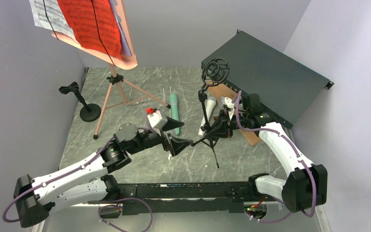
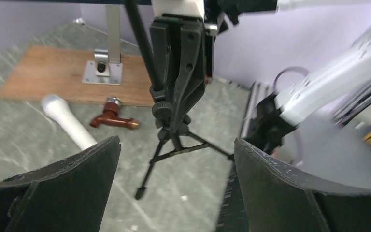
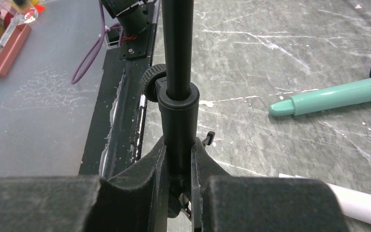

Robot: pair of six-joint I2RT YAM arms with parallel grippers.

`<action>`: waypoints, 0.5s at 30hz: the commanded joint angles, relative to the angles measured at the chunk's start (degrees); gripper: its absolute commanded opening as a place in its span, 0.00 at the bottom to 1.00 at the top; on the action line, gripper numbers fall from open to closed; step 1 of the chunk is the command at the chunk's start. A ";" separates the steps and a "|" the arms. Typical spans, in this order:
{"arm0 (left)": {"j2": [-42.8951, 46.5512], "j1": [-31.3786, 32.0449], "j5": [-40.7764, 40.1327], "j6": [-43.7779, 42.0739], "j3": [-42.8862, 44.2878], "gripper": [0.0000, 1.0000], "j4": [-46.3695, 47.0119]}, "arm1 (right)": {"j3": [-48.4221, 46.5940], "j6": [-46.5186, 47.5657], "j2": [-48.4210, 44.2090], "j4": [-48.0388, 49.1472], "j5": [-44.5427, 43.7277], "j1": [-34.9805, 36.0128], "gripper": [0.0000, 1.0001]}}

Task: Pack up the instrument practice props
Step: Unscrew the knob on the microphone stand.

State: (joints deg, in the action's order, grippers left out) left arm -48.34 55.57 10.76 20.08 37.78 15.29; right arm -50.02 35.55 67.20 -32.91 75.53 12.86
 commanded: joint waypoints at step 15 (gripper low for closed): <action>-19.85 1.85 3.65 -25.29 1.06 0.71 23.82 | -1.04 5.21 -0.31 -1.15 5.39 0.06 0.00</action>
State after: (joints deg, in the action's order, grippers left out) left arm -67.53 56.77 14.15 -6.42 37.80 30.37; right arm -50.02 38.63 67.20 -34.52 76.25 12.86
